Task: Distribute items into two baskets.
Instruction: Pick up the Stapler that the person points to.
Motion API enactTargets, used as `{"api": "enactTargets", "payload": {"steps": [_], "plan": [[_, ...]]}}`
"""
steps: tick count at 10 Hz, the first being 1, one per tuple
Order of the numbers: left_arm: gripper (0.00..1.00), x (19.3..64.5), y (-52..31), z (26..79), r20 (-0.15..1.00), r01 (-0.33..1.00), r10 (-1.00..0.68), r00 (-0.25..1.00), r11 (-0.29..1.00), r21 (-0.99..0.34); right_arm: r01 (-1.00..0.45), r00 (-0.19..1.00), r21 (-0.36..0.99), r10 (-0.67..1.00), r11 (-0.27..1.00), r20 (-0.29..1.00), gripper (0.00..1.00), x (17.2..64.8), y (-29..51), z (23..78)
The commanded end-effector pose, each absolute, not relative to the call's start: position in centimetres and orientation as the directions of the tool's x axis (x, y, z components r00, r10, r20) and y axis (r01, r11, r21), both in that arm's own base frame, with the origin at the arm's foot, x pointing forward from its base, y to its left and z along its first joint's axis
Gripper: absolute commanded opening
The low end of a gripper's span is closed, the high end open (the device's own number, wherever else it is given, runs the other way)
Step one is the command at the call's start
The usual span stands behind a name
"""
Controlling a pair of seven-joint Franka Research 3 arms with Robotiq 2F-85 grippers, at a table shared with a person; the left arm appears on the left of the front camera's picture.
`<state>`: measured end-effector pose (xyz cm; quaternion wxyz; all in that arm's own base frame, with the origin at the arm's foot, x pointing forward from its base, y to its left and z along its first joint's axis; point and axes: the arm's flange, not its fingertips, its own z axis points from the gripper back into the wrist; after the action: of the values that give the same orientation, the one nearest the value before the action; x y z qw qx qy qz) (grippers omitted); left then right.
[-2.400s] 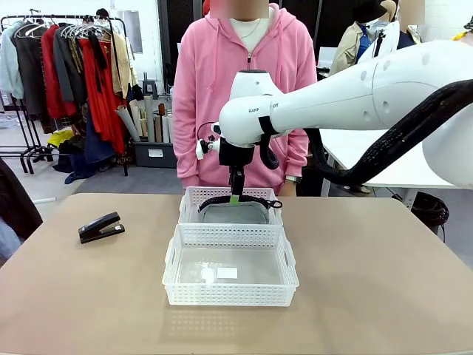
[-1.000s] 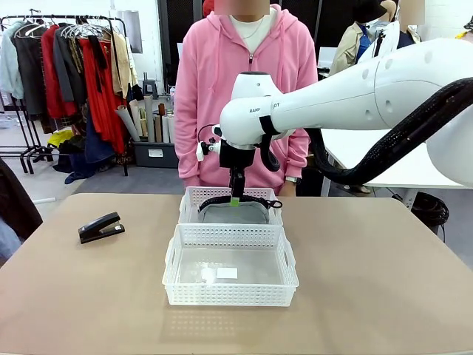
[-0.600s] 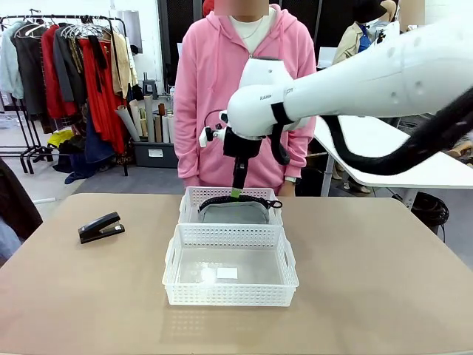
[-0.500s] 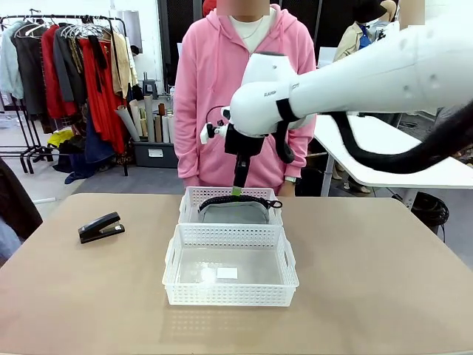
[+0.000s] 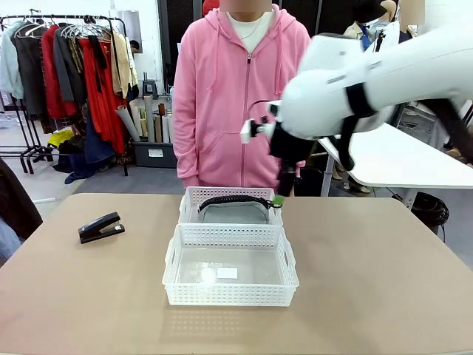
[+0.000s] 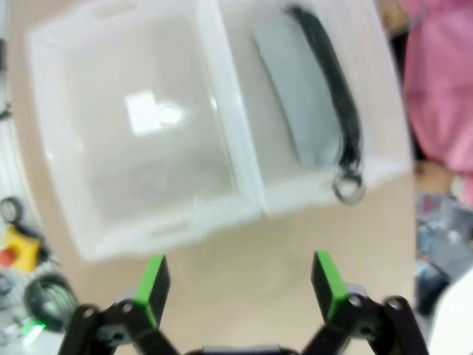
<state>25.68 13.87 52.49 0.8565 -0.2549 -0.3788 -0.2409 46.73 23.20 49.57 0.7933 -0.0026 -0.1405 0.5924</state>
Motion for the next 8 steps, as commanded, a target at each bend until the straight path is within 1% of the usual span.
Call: {"api": "enactTargets", "payload": {"steps": [1, 2, 3, 4, 6, 8], "plan": [[1.0, 25.7, 13.8, 52.6, 0.777, 0.61, -0.217, 0.591, 0.75, -0.256, -0.94, 0.262, -0.147, 0.927, 0.308, 0.267, 1.0, 46.5, 16.9, 51.9], [1.0, 25.7, 13.8, 52.6, 0.777, 0.61, -0.217, 0.591, 0.75, -0.256, -0.962, 0.202, -0.116, 0.932, 0.246, 0.301, 1.0, 44.7, 15.2, 52.5], [1.0, 25.7, 13.8, 52.6, 0.777, 0.61, -0.217, 0.591, 0.75, -0.256, -0.957, 0.21, -0.118, 0.914, 0.265, 0.348, 1.0, 42.4, 13.0, 53.0], [1.0, 25.7, 13.8, 52.6, 0.777, 0.61, -0.217, 0.591, 0.75, -0.256, -0.946, 0.214, -0.131, 0.876, 0.295, 0.432, 1.0, 39.9, 11.2, 53.0], [1.0, 25.7, 13.8, 52.6, 0.777, 0.61, -0.217, 0.591, 0.75, -0.256, -0.941, 0.236, -0.1, 0.837, 0.324, 0.494, 1.0, 36.5, 9.9, 51.5], [1.0, 25.7, 13.8, 52.6, 0.777, 0.61, -0.217, 0.591, 0.75, -0.256, -0.926, 0.279, -0.08, 0.812, 0.368, 0.512, 1.0, 32.7, 7.8, 50.3]]}}
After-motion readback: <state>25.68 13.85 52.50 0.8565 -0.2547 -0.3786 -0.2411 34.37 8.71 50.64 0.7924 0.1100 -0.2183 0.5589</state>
